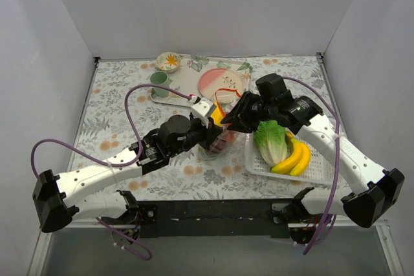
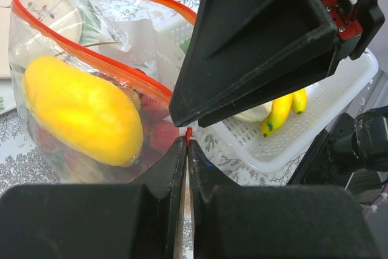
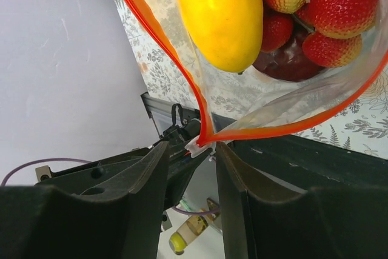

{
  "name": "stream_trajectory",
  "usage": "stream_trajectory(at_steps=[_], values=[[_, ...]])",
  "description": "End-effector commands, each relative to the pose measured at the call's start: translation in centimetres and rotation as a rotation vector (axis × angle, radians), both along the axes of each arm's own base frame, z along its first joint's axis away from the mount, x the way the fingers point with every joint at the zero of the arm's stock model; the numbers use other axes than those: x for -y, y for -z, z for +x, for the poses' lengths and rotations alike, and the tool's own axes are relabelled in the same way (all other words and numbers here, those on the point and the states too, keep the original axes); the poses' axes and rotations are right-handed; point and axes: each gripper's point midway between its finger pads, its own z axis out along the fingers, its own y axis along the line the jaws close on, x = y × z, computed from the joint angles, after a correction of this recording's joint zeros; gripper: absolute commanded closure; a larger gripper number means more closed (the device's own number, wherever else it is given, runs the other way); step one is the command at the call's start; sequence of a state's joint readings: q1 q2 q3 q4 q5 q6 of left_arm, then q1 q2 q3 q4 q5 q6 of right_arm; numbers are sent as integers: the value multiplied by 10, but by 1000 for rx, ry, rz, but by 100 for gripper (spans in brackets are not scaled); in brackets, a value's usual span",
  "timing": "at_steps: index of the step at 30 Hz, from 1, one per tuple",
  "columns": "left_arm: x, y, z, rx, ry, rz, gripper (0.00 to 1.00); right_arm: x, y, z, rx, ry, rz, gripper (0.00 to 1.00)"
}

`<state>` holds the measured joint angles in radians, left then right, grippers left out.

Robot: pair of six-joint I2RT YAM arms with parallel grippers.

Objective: Place the food in the zip-top bag and seal the zipper
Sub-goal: Adjust the zipper food storage bag at the center of the board, then zip the zipper food storage bag at the center of the board.

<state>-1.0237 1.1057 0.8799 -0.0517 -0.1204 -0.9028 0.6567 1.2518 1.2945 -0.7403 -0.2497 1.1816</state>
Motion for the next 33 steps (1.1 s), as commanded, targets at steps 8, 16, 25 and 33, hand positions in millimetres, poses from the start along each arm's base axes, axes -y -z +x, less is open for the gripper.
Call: stream_trajectory(at_steps=[8,16,25,33], values=[[9,-16,1,84,-12,23,100,0,5,-5,-83,-15,27,56],[13,-17,-1,105,-5,23,100,4,14,-7,-111,-18,16,59],[16,-17,-3,122,2,30,100,6,18,-4,-125,-16,20,74],[16,-18,-7,131,3,33,100,9,24,-2,-140,-11,26,92]])
